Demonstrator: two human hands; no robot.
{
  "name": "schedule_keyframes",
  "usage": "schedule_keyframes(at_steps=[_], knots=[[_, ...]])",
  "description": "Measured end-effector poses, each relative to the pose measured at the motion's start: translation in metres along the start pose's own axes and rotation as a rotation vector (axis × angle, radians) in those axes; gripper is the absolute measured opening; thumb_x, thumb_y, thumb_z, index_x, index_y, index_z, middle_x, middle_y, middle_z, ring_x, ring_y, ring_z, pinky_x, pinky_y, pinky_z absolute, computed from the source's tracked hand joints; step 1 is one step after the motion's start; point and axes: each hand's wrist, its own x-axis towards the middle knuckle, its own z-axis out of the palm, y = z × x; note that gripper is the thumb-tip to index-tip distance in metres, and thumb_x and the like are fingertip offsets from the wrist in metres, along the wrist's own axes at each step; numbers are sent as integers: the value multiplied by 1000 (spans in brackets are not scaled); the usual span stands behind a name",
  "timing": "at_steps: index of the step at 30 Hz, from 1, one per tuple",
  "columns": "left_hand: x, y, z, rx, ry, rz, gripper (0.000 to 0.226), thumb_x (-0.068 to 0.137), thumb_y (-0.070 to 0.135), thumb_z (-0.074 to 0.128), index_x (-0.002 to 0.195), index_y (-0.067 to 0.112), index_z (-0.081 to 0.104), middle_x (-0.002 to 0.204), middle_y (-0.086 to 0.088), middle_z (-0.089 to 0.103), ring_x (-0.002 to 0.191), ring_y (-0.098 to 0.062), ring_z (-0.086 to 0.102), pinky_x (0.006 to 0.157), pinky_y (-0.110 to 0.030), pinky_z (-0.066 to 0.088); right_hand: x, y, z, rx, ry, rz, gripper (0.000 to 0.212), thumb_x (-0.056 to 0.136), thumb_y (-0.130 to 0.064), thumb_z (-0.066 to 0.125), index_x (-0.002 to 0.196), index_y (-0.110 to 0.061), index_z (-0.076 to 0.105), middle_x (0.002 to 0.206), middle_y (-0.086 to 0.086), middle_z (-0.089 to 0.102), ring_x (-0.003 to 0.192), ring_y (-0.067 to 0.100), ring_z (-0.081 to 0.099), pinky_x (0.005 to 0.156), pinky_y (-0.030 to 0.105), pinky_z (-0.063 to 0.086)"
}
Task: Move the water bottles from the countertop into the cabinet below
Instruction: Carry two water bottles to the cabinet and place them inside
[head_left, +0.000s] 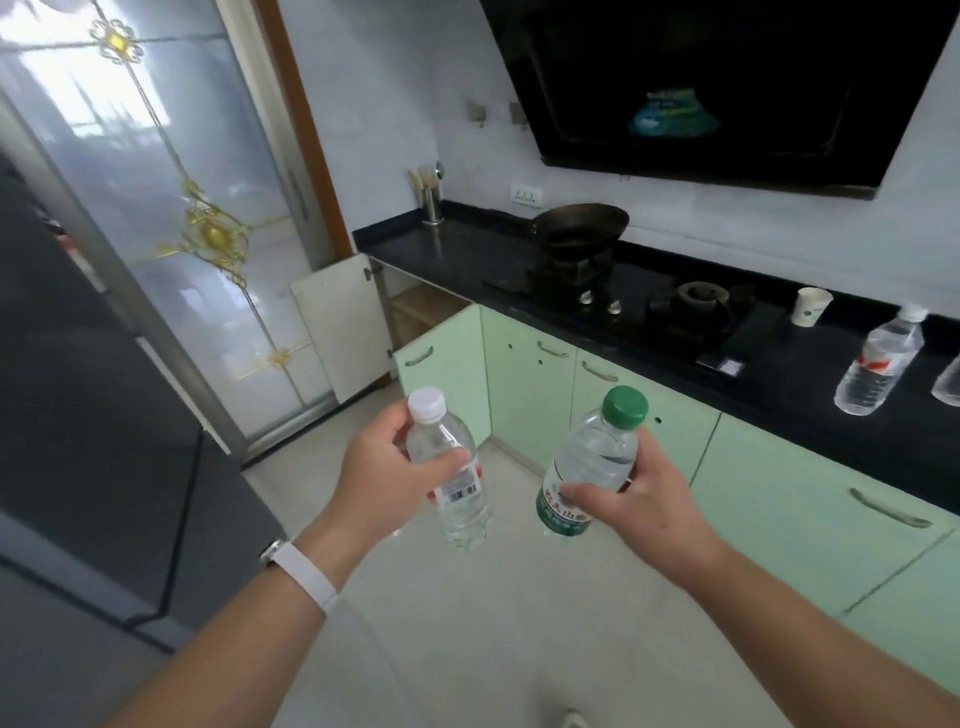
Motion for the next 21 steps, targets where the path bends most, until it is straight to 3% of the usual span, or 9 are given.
schedule_keyframes(at_steps=[3, 7, 10, 16, 21], knots=[[40, -4, -1, 40, 58, -41, 42, 73, 11, 89, 106, 26, 67, 88, 9, 75, 75, 0, 70, 58, -12, 51, 60, -2, 10, 24, -69, -23, 50, 70, -21, 87, 107, -36, 56, 98, -9, 69, 85, 2, 67, 78, 25, 55], [93, -6, 0, 98, 121, -96, 45, 74, 13, 89, 104, 35, 64, 97, 9, 74, 81, 3, 70, 61, -12, 53, 138, -7, 22, 79, -158, -33, 50, 71, -19, 86, 107, -36, 56, 98, -10, 67, 85, 1, 66, 72, 19, 50], [128, -6, -4, 126, 181, -113, 47, 74, 15, 89, 110, 32, 65, 99, 10, 73, 83, 4, 69, 61, -12, 53, 191, -14, 31, 102, -241, -63, 50, 72, -21, 86, 107, -40, 56, 102, -10, 65, 91, 6, 66, 74, 23, 53], [172, -15, -29, 140, 306, -149, 51, 74, 16, 89, 119, 23, 66, 107, 6, 74, 96, -12, 72, 82, -30, 58, 262, -32, 65, 99, -321, -90, 48, 73, -21, 85, 107, -39, 56, 104, -5, 65, 93, 11, 65, 75, 25, 53], [199, -30, -64, 158, 390, -136, 50, 76, 12, 87, 119, 21, 64, 105, 8, 71, 92, -5, 70, 69, -12, 54, 306, -44, 110, 88, -369, -125, 47, 74, -20, 84, 109, -35, 56, 101, -7, 65, 93, 8, 64, 74, 23, 51]])
